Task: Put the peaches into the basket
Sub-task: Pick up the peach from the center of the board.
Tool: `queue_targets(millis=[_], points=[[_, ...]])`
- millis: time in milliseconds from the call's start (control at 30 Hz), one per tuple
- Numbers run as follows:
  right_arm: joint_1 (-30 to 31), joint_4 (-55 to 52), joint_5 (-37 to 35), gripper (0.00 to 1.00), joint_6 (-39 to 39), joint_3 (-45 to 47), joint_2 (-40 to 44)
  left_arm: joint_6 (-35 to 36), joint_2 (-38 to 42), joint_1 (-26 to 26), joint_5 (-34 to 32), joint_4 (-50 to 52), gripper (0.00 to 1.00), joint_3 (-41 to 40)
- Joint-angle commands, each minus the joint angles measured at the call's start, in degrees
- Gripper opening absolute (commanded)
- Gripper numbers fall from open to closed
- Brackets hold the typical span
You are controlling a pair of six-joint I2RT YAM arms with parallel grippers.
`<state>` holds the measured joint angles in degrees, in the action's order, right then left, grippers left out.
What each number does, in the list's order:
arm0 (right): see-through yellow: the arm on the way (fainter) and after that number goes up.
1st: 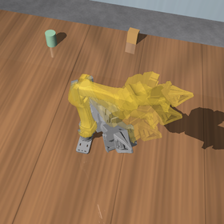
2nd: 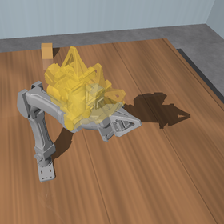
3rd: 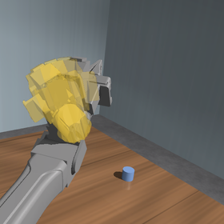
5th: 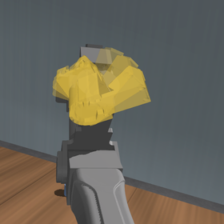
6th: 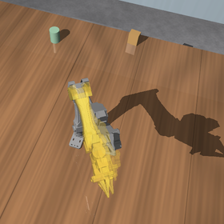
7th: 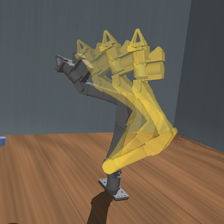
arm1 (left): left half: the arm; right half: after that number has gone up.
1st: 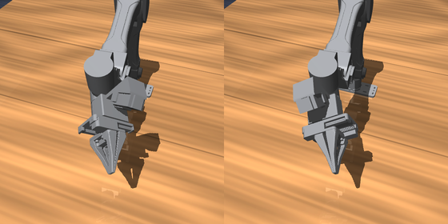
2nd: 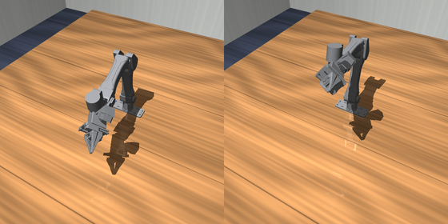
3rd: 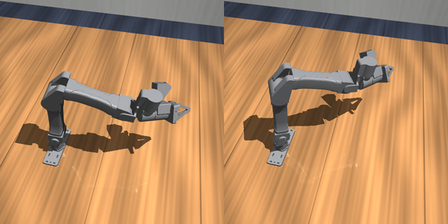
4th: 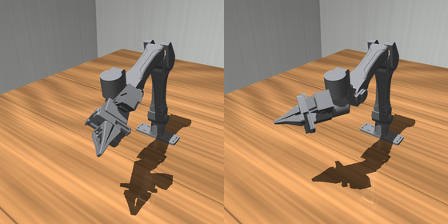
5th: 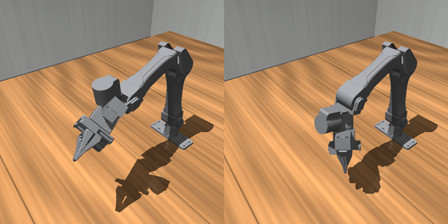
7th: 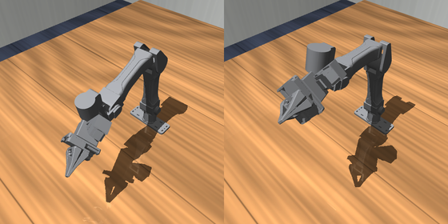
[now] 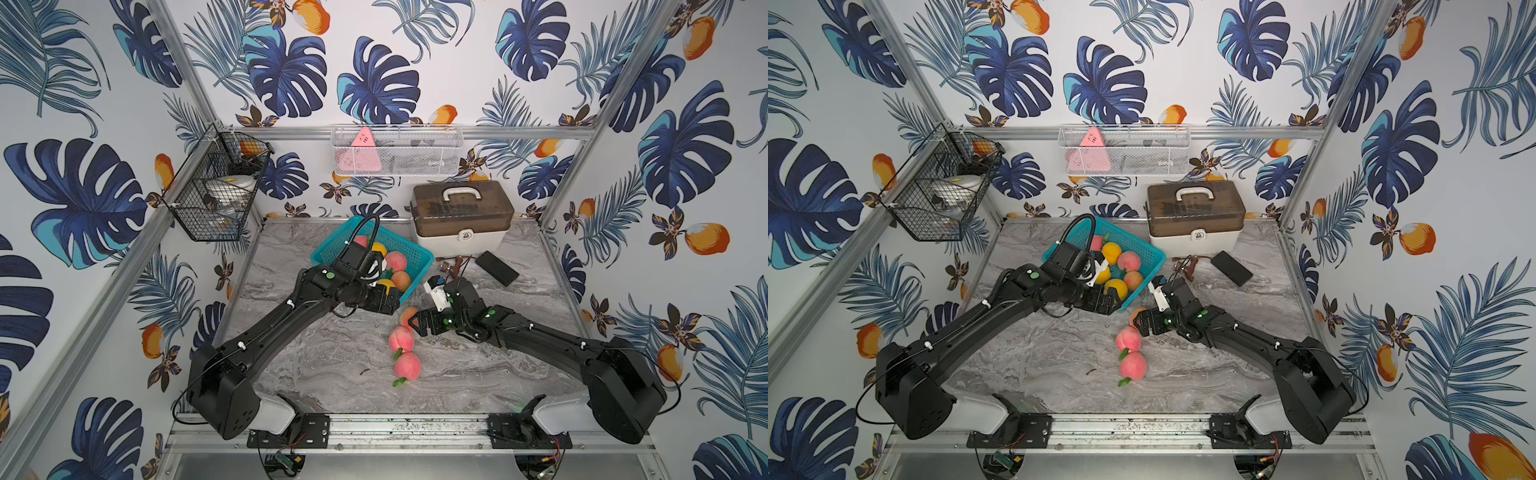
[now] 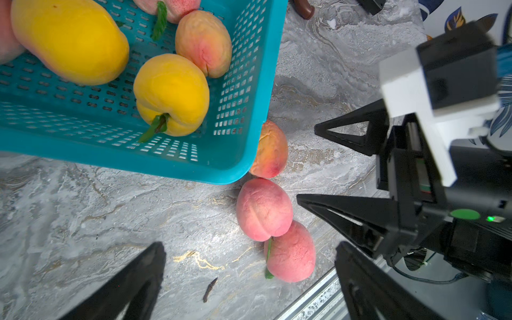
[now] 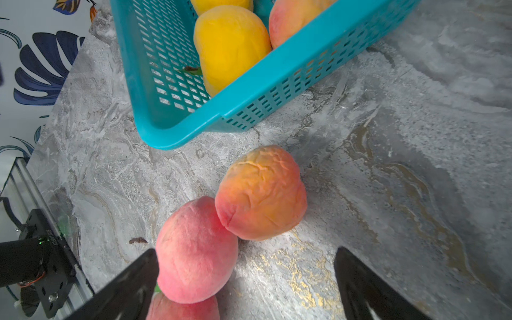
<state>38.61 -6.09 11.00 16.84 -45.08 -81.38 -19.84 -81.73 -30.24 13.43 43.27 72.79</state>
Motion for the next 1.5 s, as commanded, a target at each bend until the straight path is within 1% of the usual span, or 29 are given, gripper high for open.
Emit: queue_targets(millis=[0,400,833,1300,1467], points=[[-0.03,4.65,0.46,1.0,0.73,0.04,-1.47,-0.3,0.35,0.02,1.77,-1.9,0.99,-0.04],[-0.45,7.39,1.83,1.0,1.01,-1.49,-6.5,-0.7,1.86,0.03,4.05,-2.58,0.98,-0.54],[-1.17,9.42,2.84,0.98,0.57,-1.64,-10.25,-1.19,2.37,0.02,4.07,-2.39,0.98,0.24],[-1.61,12.67,5.47,0.92,1.53,-0.89,-13.32,-1.33,2.62,0.05,3.19,-1.87,0.99,0.68],[-1.61,12.68,5.25,0.88,1.22,-0.58,-13.54,-1.49,3.03,0.02,3.11,-1.97,0.98,0.36]])
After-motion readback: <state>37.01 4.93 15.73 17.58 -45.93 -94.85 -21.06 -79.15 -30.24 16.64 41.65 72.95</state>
